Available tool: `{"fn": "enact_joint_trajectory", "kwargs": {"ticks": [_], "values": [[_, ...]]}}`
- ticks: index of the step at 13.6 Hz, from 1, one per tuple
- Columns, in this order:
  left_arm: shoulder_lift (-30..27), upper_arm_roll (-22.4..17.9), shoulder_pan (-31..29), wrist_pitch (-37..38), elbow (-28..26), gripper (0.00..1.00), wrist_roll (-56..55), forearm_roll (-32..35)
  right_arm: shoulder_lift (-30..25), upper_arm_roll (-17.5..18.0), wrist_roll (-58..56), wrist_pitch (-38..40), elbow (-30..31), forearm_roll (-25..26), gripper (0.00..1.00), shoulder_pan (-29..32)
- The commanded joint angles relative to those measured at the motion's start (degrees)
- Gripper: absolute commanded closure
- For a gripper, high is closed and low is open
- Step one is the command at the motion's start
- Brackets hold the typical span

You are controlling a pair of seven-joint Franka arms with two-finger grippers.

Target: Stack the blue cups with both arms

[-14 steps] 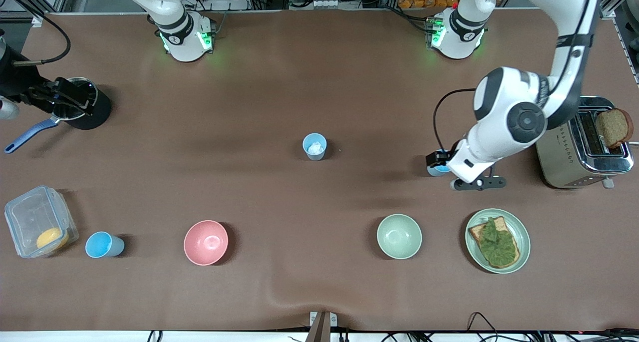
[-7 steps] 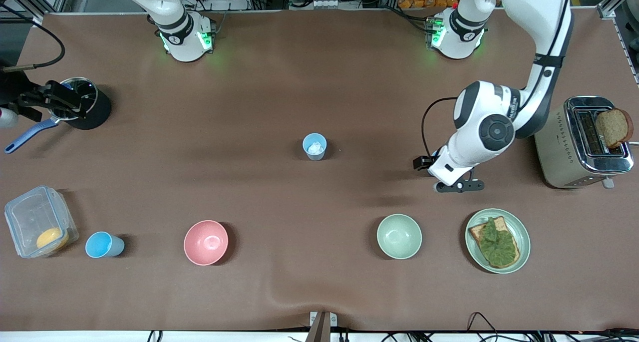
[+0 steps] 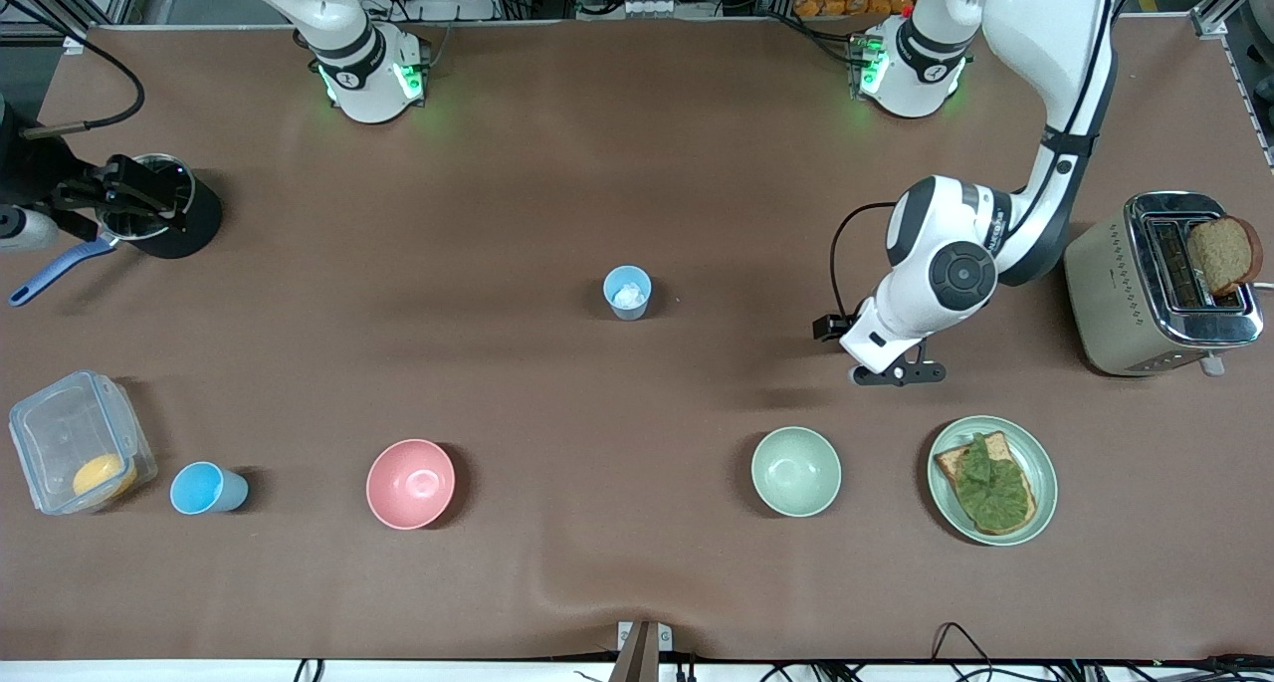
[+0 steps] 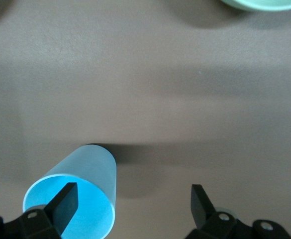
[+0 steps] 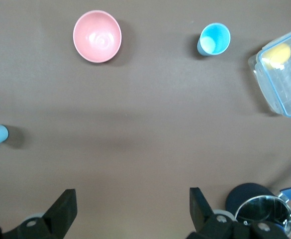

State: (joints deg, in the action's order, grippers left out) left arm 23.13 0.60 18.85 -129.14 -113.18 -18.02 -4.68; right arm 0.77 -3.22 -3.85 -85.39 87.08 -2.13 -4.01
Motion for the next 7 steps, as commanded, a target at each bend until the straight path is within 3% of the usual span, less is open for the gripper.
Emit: {"fn": "enact_joint_trajectory", "kwargs": {"ticks": [1, 5, 7], "values": [[-0.37, -0.43, 0.66, -0.94, -0.99, 0.0, -0.61, -0.86, 0.11, -0.21, -0.2, 1.8, -1.39, 0.28, 0.0, -0.21], [-0.28, -0.43, 0.66, -0.94, -1.78, 0.0, -0.7, -1.03, 0.02, -0.74, -0.29, 1.19, -1.21, -0.68, 0.0, 2.24], [-0.19, -0.43, 0.48, -0.94, -2.57, 0.06, -0.7, -1.04, -0.06, -0.65, -0.02, 0.31, -1.3, -0.51, 0.0, 2.25]]}}
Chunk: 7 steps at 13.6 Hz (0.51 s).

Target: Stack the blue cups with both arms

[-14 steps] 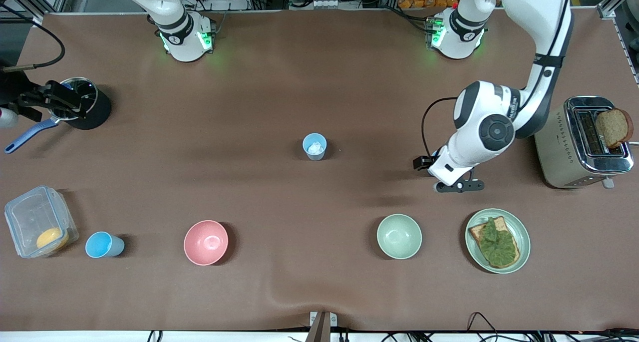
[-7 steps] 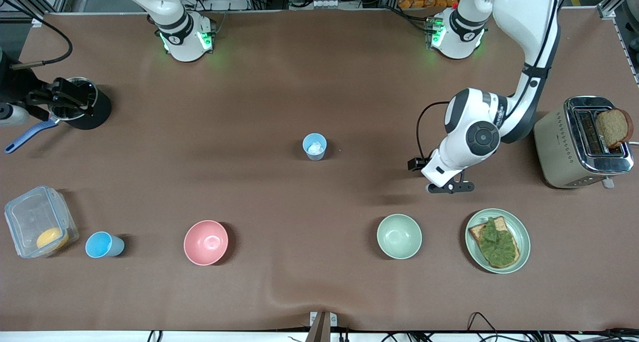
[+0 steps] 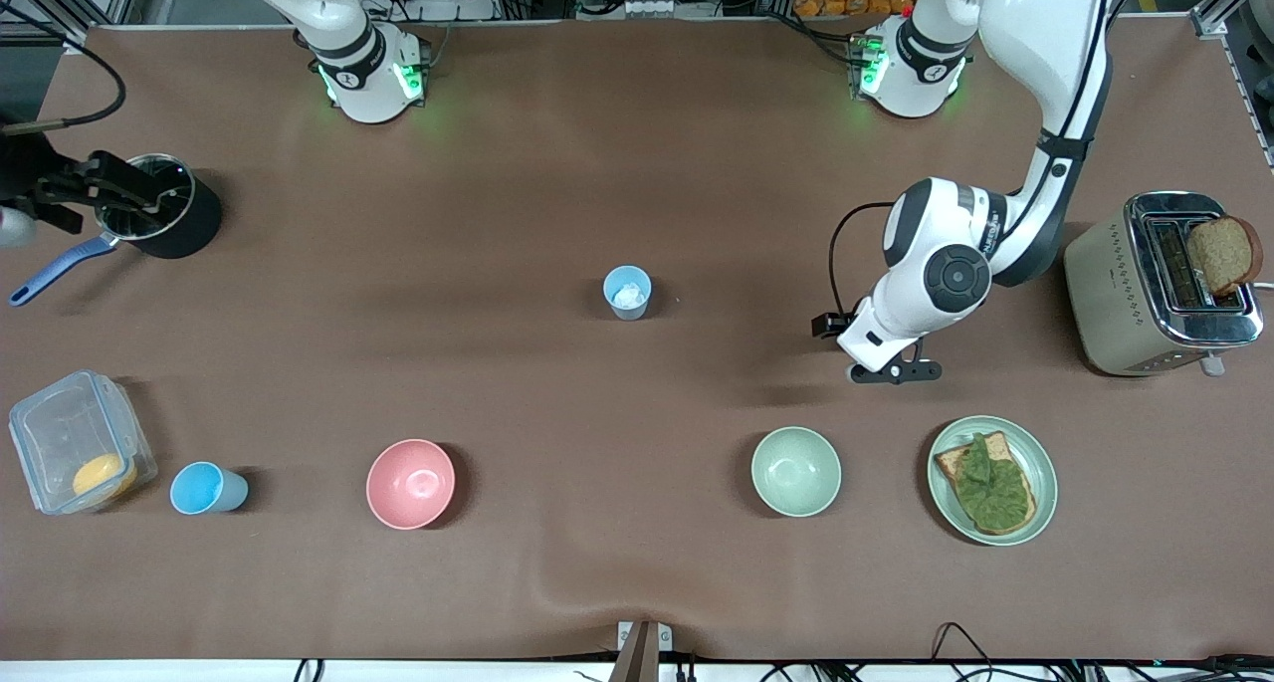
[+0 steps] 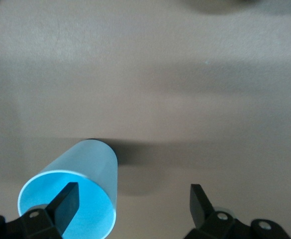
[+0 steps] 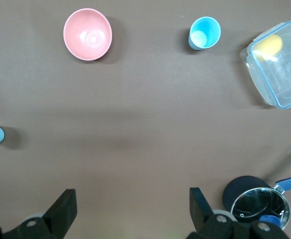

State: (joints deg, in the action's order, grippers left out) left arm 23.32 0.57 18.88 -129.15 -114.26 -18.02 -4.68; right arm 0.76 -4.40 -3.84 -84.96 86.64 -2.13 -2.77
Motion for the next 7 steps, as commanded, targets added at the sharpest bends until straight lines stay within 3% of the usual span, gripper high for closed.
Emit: {"fn": "enact_joint_trajectory", "kwargs": {"ticks": [1, 2, 3, 7], "values": [[0.05, -0.39, 0.54, -0.93, -1.66, 0.1, -0.7, -0.86, 0.03, 0.44, 0.24, -0.2, -0.86, -0.68, 0.0, 1.28], [0.14, -0.39, 0.54, -0.93, -1.75, 0.12, -0.61, -0.86, -0.14, 0.36, 0.33, -0.03, -0.94, -0.68, 0.0, 1.37], [0.06, -0.39, 0.54, -0.84, -2.1, 0.21, -0.61, -0.86, -0.32, 0.44, 0.76, 0.06, -1.03, -0.68, 0.0, 1.89], [-0.38, -0.39, 0.19, -0.4, -3.07, 0.73, 0.35, -0.86, -0.32, 0.7, 6.12, -0.46, -1.12, -0.68, 0.0, 1.98]]}}
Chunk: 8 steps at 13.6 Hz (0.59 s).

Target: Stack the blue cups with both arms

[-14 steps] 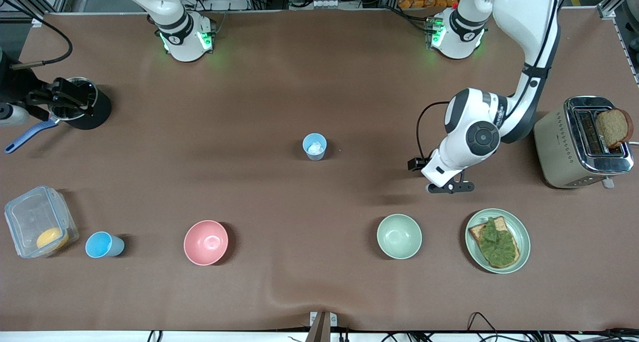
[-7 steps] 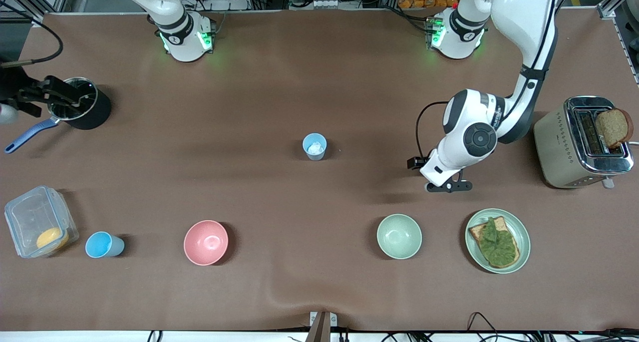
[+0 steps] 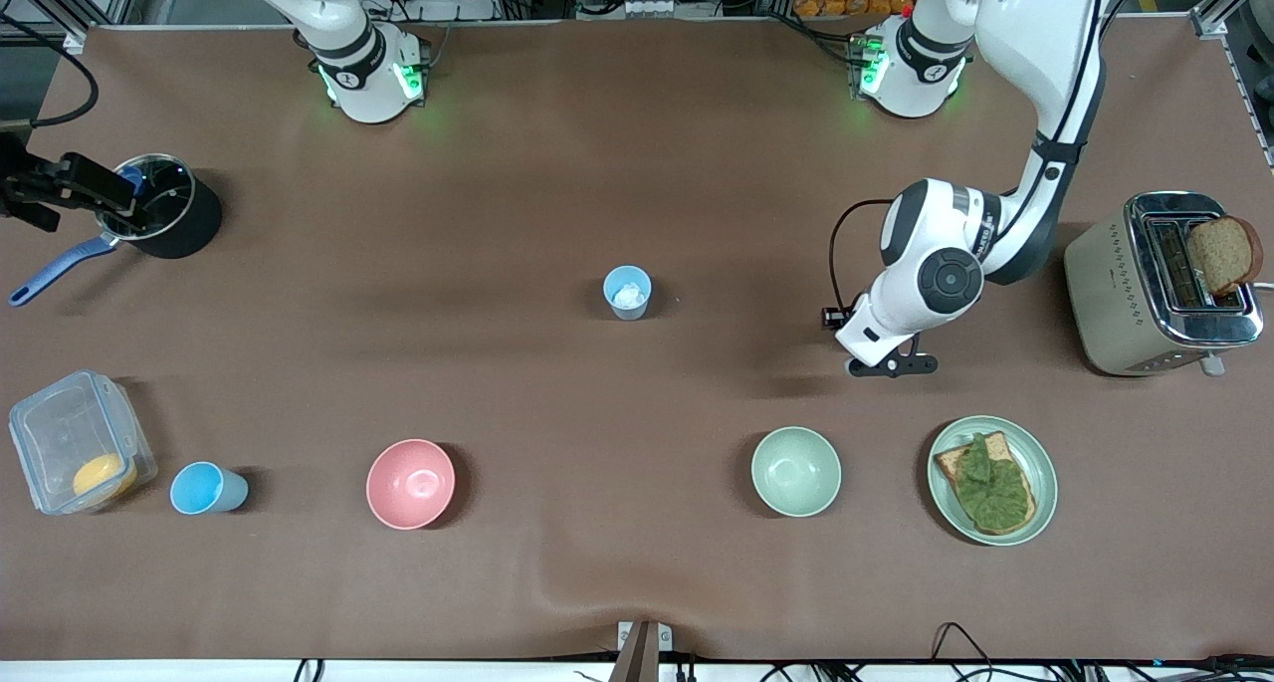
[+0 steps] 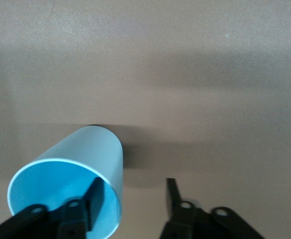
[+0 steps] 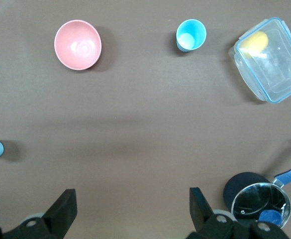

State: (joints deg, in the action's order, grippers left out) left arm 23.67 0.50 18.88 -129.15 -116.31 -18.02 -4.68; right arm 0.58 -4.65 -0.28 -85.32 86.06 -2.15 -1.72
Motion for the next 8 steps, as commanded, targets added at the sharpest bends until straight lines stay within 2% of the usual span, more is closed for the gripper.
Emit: {"fn": "enact_joint_trajectory", "kwargs": {"ticks": [1, 2, 3, 6, 8], "values": [[-0.73, -0.32, 0.2, -0.4, -1.12, 0.84, 0.53, -0.86, -0.14, 1.13, 2.74, -0.54, -0.54, -0.75, 0.0, 0.76], [-0.73, -0.32, 0.2, -0.4, -1.12, 0.97, 0.53, -0.86, -0.23, 1.31, 2.74, -0.55, -0.72, -0.75, 0.0, 0.67], [-0.73, -0.32, 0.2, -0.31, -1.12, 1.0, 0.44, -0.86, -0.31, 1.39, 2.74, -0.46, -0.8, -0.84, 0.0, 0.67], [-1.69, -0.32, 0.2, -0.22, -0.5, 1.0, -0.26, -0.86, -0.49, 0.96, 2.74, 0.68, -1.42, -1.98, 0.0, 1.02], [-4.5, -0.32, 0.02, -0.05, -0.24, 1.0, -0.26, -1.04, -0.84, 0.78, 2.74, 1.38, -1.51, -1.98, 0.0, 1.19]]}}
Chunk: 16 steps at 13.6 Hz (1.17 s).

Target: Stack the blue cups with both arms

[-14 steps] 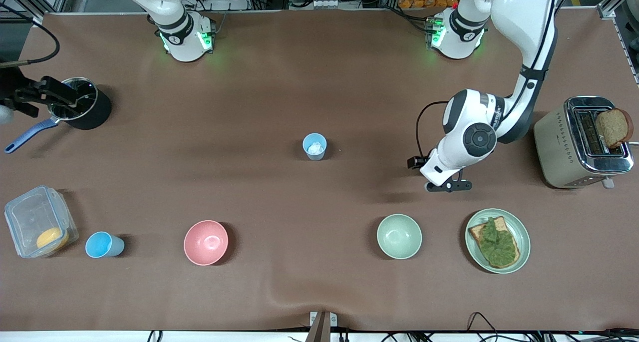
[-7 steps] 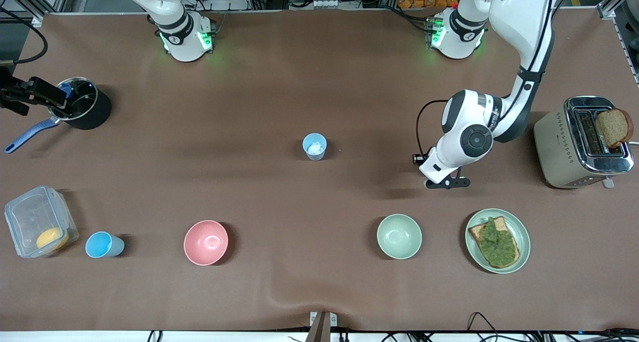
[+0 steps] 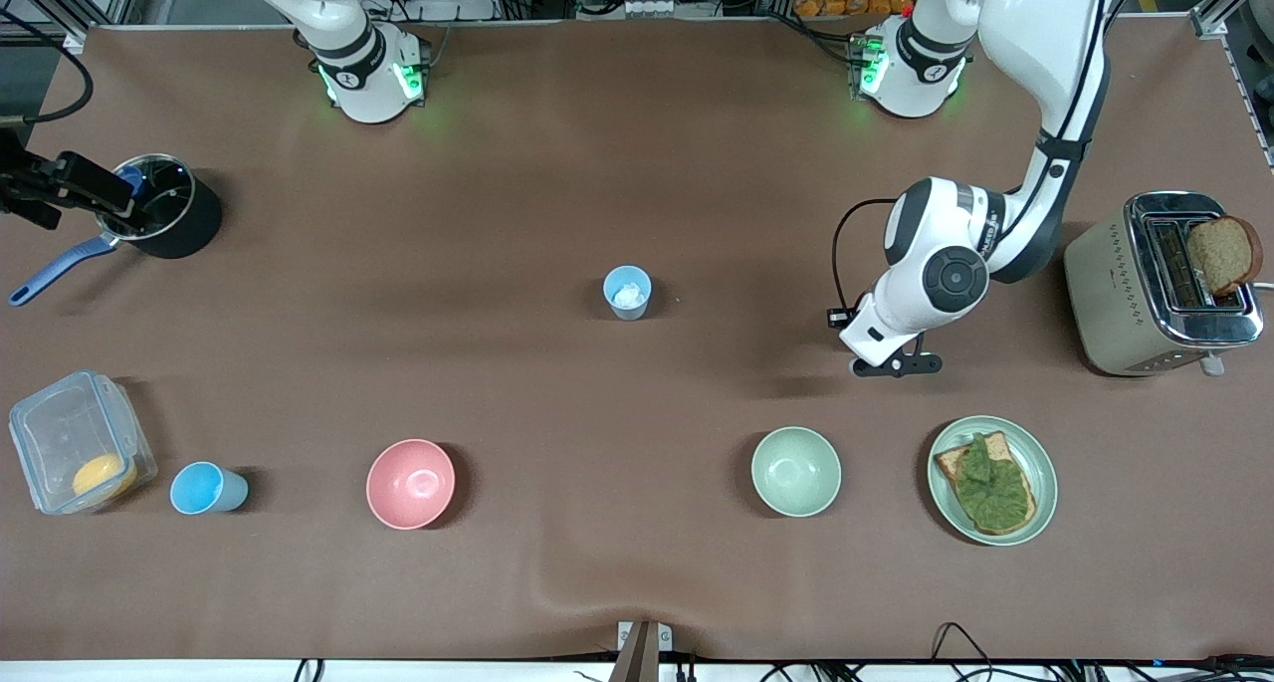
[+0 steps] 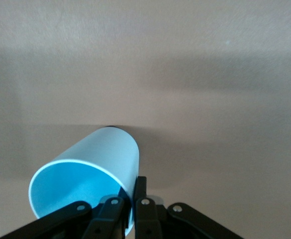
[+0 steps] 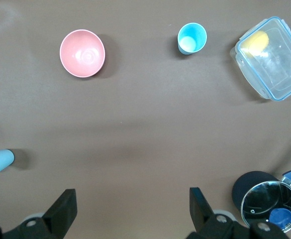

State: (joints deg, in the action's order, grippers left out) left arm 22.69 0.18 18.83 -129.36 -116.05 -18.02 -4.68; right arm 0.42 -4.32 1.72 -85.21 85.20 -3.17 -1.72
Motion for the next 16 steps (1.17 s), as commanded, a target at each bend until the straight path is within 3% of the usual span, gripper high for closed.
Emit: {"fn": "enact_joint_trajectory", "kwargs": {"ticks": [1, 5, 8, 13, 16], "values": [[-5.01, 0.0, -0.02, 0.16, -0.23, 1.0, -0.26, -1.21, -0.77, 0.36, 0.74, 1.27, -0.56, -0.96, 0.0, 1.19], [-9.94, 1.22, 0.77, 2.35, 2.22, 1.0, -0.26, -1.21, -1.04, 0.45, 0.74, 1.88, -0.56, -0.96, 0.0, 1.1], [-10.65, 2.19, 5.15, 3.14, 4.68, 1.0, -0.53, -2.0, -1.13, 0.45, 0.56, 1.97, -0.56, -0.96, 0.0, 1.1], [-5.66, 2.99, 15.86, 3.58, 13.9, 1.0, -7.55, -4.11, -1.04, 0.54, 0.74, 1.89, -0.56, -2.02, 0.0, 1.1], [1.98, 0.37, 24.91, 6.04, 22.24, 1.0, -19.4, -3.85, -1.13, 0.45, 0.65, 2.15, -0.56, -2.02, 0.0, 1.1]]}}
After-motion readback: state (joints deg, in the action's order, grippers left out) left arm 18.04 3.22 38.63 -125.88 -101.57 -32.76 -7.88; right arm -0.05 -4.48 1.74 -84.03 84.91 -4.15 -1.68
